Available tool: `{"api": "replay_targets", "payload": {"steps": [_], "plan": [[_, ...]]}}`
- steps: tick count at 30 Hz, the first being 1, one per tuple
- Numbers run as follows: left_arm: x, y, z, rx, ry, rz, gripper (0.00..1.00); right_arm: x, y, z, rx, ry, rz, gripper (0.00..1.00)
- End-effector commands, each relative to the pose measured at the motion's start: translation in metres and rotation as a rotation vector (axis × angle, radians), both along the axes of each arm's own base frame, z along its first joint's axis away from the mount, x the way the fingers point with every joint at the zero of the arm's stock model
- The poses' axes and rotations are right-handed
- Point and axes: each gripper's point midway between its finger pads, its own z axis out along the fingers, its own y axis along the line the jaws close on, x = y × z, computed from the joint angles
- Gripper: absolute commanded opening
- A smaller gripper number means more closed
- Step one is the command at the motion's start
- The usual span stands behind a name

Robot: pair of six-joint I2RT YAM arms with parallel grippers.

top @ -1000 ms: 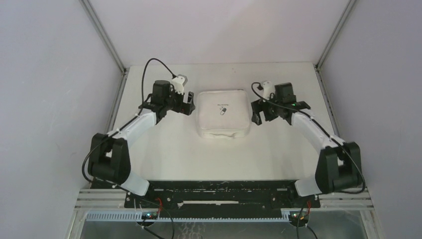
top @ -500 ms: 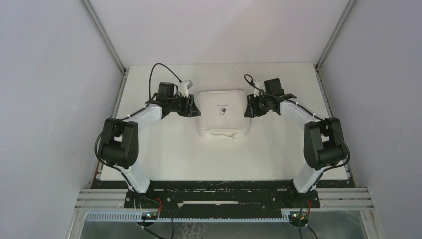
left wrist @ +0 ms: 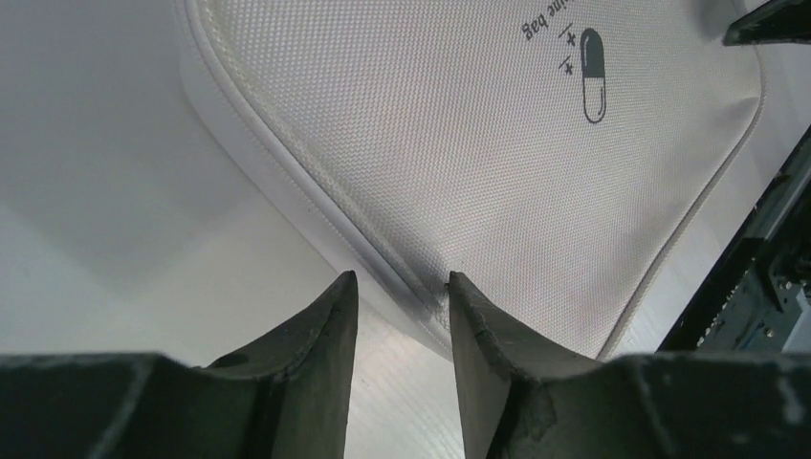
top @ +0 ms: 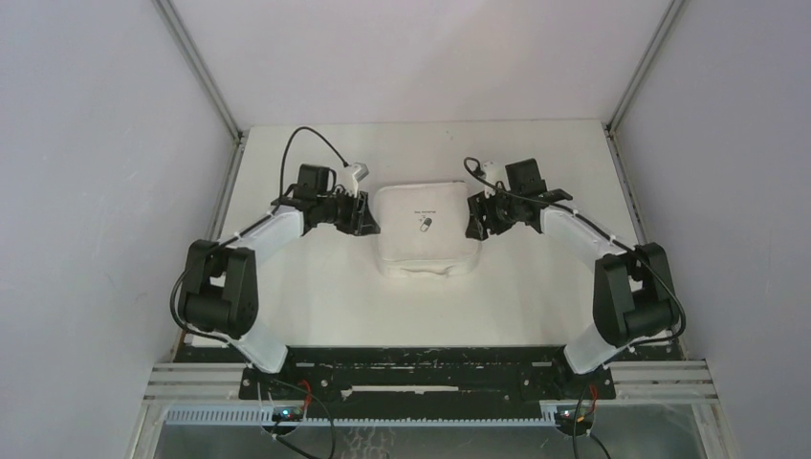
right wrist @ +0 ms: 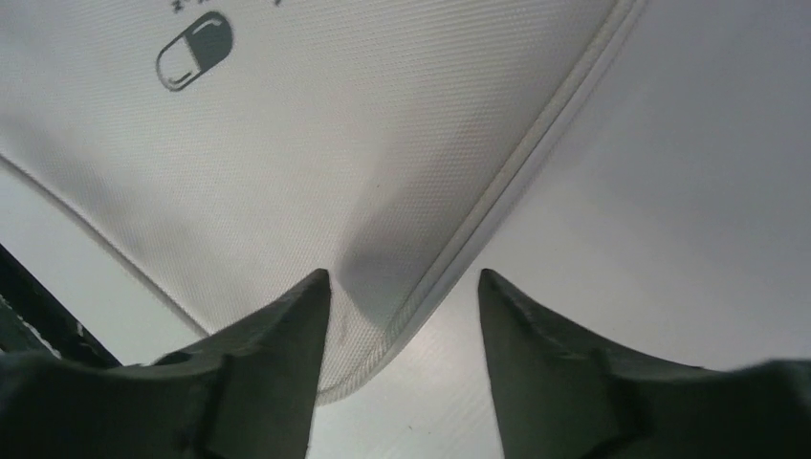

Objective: Organize the medicine kit

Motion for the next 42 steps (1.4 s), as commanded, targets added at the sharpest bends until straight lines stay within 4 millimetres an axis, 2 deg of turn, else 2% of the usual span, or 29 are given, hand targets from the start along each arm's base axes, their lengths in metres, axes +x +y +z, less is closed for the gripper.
{"api": "replay_targets", "payload": {"steps": [1,5,9,12,14,19,25,29,34,39,42], "plan": [[0.0,0.017,0.027,0.081,-0.147,0.005,0.5,0.001,-0.012,0.039,-0.033,-0.139,-0.002,0.65],[0.018,0.046,0.058,0.183,-0.324,0.138,0.69,0.006,-0.039,0.066,-0.056,-0.215,-0.079,0.77],[0.033,0.088,0.093,0.303,-0.519,0.359,0.87,0.01,-0.071,0.083,-0.137,-0.26,-0.179,0.98],[0.034,0.122,0.115,0.384,-0.635,0.518,0.99,0.012,-0.094,0.095,-0.208,-0.298,-0.263,1.0],[0.03,0.138,0.131,0.419,-0.704,0.595,1.0,0.013,-0.106,0.104,-0.238,-0.33,-0.311,1.0],[0.016,0.163,0.16,0.428,-0.793,0.737,1.0,0.018,-0.133,0.133,-0.283,-0.423,-0.486,1.0],[-0.002,0.174,0.177,0.428,-0.865,0.775,1.0,0.011,-0.15,0.157,-0.304,-0.495,-0.551,1.0],[-0.022,0.18,0.184,0.377,-0.903,0.809,1.0,0.0,-0.155,0.168,-0.231,-0.512,-0.577,1.0],[-0.047,0.179,0.191,0.327,-0.945,0.788,1.0,-0.016,-0.158,0.171,-0.144,-0.503,-0.563,1.0],[-0.059,0.179,0.194,0.321,-0.921,0.779,1.0,-0.03,-0.156,0.178,-0.145,-0.524,-0.522,1.0],[-0.066,0.179,0.193,0.313,-0.929,0.775,1.0,-0.04,-0.155,0.175,-0.151,-0.542,-0.503,1.0]]}}
